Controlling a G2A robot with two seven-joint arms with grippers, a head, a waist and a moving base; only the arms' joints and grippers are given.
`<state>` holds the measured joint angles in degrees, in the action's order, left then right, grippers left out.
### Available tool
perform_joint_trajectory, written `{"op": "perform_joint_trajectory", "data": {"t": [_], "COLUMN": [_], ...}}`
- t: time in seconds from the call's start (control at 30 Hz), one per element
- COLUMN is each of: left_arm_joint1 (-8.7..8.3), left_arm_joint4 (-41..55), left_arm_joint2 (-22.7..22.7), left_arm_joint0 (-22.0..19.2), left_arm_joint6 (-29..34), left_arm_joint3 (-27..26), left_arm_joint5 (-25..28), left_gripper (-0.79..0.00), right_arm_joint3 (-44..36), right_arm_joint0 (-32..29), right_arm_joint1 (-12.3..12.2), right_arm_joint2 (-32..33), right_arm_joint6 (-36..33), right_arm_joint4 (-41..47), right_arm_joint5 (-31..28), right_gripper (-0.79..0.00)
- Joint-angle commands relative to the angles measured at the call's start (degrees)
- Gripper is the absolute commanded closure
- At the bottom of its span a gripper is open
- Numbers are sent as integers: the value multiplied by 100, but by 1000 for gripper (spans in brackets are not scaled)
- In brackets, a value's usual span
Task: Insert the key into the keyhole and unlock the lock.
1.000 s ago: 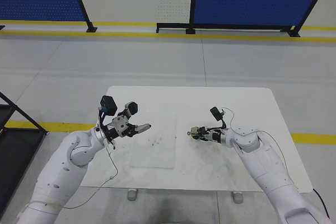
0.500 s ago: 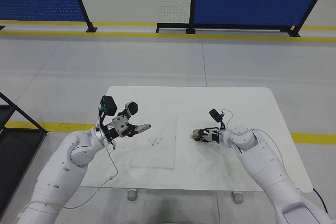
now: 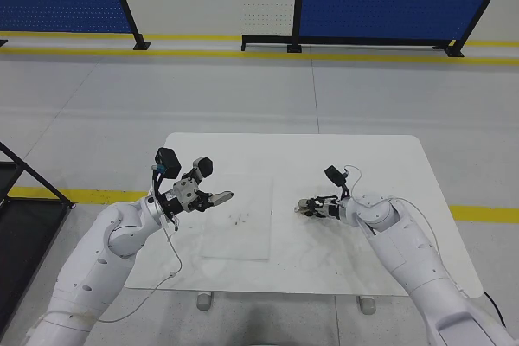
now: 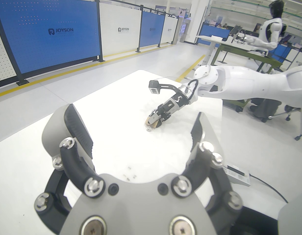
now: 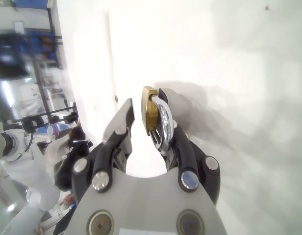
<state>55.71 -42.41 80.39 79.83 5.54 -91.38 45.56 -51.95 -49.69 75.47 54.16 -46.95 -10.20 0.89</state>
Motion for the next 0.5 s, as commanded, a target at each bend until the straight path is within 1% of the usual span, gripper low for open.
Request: {"op": "perform_joint_trajectory", "data": {"t": [0.0,0.2,0.33,0.47], "left_arm_joint1": [0,0,0,0], "left_arm_joint4": [0,0,0,0], "left_arm_joint2": [0,0,0,0], "left_arm_joint0": [0,0,0,0], "left_arm_joint6": [0,0,0,0], "left_arm_joint3": [0,0,0,0], "left_arm_joint5": [0,0,0,0], "left_gripper": [-785,-785,-785,-785], "right_arm_joint3": [-118,-565,-1027,-1898], "right_arm_joint0": [-32,-200,-404,-828], "right_arm_joint1": [-23,-108,-184,-311], "right_arm_joint2": [14,126,299,672], "right_arm_joint6": [39,252,494,1007], "right_arm_joint4": [-126,-481,-643,-835], "right_arm_joint5": [-4,11,-133,-474], "right_gripper": [-785,-785,-785,-785]}}
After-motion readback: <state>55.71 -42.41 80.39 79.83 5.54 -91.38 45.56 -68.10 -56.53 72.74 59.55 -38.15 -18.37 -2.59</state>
